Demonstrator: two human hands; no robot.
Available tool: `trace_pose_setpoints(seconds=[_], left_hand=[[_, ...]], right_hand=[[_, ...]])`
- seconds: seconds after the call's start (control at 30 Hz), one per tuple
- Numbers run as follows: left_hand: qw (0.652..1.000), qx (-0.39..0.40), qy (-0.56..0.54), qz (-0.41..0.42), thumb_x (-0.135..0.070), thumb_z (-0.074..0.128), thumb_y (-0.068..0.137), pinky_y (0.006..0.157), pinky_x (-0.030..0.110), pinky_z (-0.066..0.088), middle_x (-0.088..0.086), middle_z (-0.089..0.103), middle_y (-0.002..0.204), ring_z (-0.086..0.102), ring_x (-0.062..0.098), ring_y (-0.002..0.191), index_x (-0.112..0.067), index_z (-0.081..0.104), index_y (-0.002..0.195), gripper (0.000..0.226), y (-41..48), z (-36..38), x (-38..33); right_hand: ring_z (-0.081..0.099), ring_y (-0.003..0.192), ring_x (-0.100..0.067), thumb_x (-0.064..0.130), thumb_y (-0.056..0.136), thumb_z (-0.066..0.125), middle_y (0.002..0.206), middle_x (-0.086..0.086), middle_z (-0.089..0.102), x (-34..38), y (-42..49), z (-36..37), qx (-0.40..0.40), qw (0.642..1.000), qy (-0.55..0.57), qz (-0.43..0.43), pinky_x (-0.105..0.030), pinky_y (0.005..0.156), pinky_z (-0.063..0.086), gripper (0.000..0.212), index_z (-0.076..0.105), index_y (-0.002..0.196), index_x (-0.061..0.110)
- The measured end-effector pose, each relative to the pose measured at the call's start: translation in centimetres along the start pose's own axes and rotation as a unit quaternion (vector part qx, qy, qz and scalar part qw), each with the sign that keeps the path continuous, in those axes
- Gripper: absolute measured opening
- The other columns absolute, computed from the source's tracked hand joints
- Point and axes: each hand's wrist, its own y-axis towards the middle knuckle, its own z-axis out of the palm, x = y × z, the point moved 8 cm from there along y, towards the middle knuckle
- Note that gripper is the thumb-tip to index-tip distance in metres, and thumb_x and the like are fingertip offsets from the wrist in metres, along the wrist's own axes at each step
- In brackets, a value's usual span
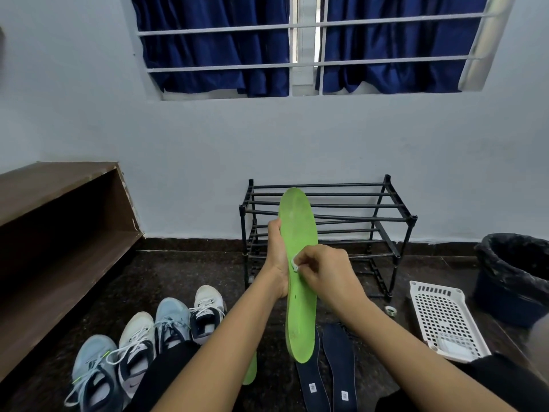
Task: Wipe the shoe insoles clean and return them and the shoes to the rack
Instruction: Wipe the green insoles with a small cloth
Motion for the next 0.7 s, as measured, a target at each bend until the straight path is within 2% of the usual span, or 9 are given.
trace_pose_setpoints(seconds=[0.1,0.2,0.27,0.37,0.43,0.57,0.7], left_hand=[[1.0,0.006,0.004,-0.003,-0.052,0.031,0.09,0.051,0.024,0.037,0.003,0.055,0.061,0.05,0.016,0.051,-0.015,0.06,0.059,0.056,-0.2,0.5,0.3],[0.999,0.027,0.011,-0.015,-0.05,0.029,0.09,0.05,0.022,0.038,0.003,0.053,0.059,0.05,0.017,0.05,-0.015,0.057,0.061,0.053,-0.6,1.5,0.7],[0.999,0.046,0.005,-0.017,-0.047,0.028,0.09,0.049,0.02,0.038,0.001,0.052,0.055,0.05,0.016,0.047,-0.016,0.056,0.058,0.053,-0.8,2.1,0.7],[0.998,0.06,-0.003,-0.005,-0.049,0.029,0.091,0.051,0.022,0.038,0.002,0.055,0.058,0.052,0.017,0.05,-0.015,0.057,0.066,0.051,-0.9,2.1,-0.2],[0.998,0.059,-0.007,0.002,-0.052,0.029,0.09,0.052,0.023,0.039,0.003,0.055,0.061,0.052,0.017,0.053,-0.014,0.058,0.069,0.051,-0.9,1.7,-0.8],[0.999,0.027,-0.015,0.01,-0.054,0.029,0.089,0.051,0.023,0.036,0.002,0.053,0.058,0.049,0.017,0.05,-0.015,0.057,0.062,0.055,-0.6,0.0,-1.6],[0.999,0.014,-0.019,0.022,-0.052,0.033,0.086,0.052,0.027,0.031,0.002,0.048,0.064,0.043,0.016,0.055,-0.016,0.051,0.067,0.045,-0.3,-1.0,-2.2]], right_hand=[[0.063,0.078,-0.014,0.002,0.081,0.058,0.086,0.001,0.07,0.0,0.7,-0.5,-0.02,0.999,-0.033,-0.004,-0.026,0.075,0.049,0.022,0.073,0.084,0.017],[0.06,0.081,-0.025,0.0,0.082,0.054,0.085,-0.005,0.067,-0.5,1.8,-1.8,-0.07,0.994,-0.08,-0.01,-0.035,0.071,0.048,0.021,0.07,0.082,0.014],[0.057,0.08,-0.029,-0.002,0.082,0.054,0.083,-0.008,0.064,-0.5,2.2,-2.6,-0.107,0.988,-0.114,-0.017,-0.037,0.065,0.046,0.018,0.068,0.083,0.01],[0.057,0.074,-0.032,-0.005,0.081,0.056,0.08,-0.011,0.063,0.3,2.4,-3.1,-0.145,0.982,-0.118,-0.031,-0.036,0.058,0.043,0.016,0.066,0.085,0.007],[0.058,0.073,-0.032,-0.006,0.08,0.055,0.079,-0.011,0.064,0.7,2.7,-2.7,-0.139,0.984,-0.107,-0.038,-0.037,0.06,0.045,0.018,0.067,0.083,0.007],[0.061,0.08,-0.03,-0.003,0.081,0.053,0.084,-0.008,0.067,1.4,2.5,-0.9,-0.081,0.991,-0.095,-0.04,-0.037,0.069,0.047,0.02,0.069,0.083,0.01],[0.059,0.082,-0.029,-0.001,0.083,0.053,0.086,-0.008,0.066,2.2,1.9,0.5,-0.056,0.991,-0.116,-0.044,-0.034,0.068,0.043,0.02,0.069,0.086,0.01]])
